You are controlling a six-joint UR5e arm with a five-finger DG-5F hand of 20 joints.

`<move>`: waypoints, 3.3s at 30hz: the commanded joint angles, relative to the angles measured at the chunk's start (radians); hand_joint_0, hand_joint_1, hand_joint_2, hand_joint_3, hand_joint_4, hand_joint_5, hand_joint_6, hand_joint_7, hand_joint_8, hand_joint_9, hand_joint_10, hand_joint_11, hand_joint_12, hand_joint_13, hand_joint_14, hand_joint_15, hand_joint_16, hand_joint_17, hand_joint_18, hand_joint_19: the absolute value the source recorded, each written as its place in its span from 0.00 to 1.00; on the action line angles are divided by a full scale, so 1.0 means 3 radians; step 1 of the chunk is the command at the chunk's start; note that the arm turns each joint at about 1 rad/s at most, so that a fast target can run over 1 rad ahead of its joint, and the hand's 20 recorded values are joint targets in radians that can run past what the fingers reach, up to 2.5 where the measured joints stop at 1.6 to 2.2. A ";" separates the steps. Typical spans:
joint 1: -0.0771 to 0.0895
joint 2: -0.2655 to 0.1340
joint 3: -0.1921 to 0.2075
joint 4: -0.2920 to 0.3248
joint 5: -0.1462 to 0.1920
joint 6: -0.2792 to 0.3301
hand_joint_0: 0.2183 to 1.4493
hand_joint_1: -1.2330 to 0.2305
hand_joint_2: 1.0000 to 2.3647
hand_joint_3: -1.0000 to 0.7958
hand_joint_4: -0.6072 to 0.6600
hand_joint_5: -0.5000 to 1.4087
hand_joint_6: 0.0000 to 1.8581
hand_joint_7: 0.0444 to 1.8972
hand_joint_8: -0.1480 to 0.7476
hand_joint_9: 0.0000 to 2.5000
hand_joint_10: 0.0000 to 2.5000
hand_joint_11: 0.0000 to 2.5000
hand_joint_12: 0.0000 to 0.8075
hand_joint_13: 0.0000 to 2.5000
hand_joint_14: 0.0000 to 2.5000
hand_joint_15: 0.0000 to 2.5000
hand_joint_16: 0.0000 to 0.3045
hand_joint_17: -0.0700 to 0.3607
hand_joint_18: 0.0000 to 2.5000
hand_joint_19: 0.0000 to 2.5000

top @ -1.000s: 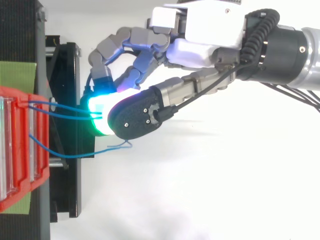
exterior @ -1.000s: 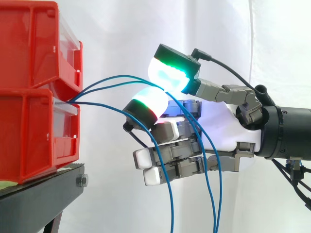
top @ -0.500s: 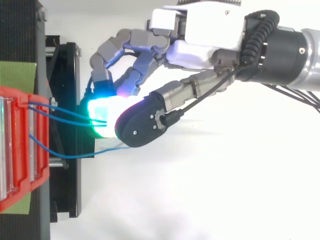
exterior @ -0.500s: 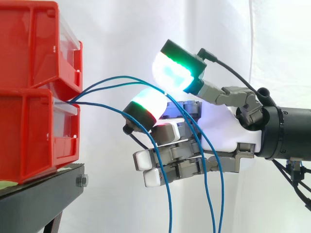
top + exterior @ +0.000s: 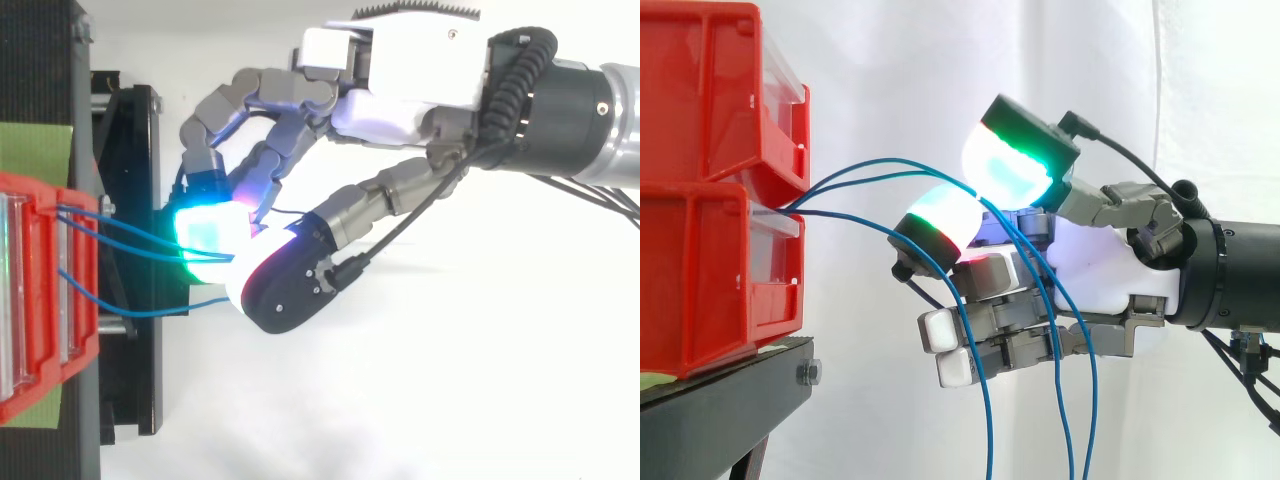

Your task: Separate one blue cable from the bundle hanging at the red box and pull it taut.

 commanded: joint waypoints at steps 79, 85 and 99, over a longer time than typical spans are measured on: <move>0.0021 0.0000 -0.0011 0.0012 0.0020 -0.0005 0.35 0.32 0.01 0.41 0.50 0.17 0.50 0.60 0.52 0.47 0.00 0.53 0.45 0.40 0.01 0.33 0.15 0.41 0.27 0.21; 0.0016 0.0000 -0.0011 0.0006 0.0015 0.0000 0.34 0.38 0.01 0.38 0.52 0.16 0.50 0.57 0.52 0.45 0.00 0.52 0.46 0.39 0.01 0.34 0.16 0.42 0.25 0.21; 0.0031 0.0000 -0.0016 0.0012 0.0020 0.0000 0.31 0.39 0.00 0.28 0.57 0.15 0.49 0.52 0.52 0.45 0.00 0.53 0.44 0.44 0.01 0.39 0.16 0.42 0.27 0.21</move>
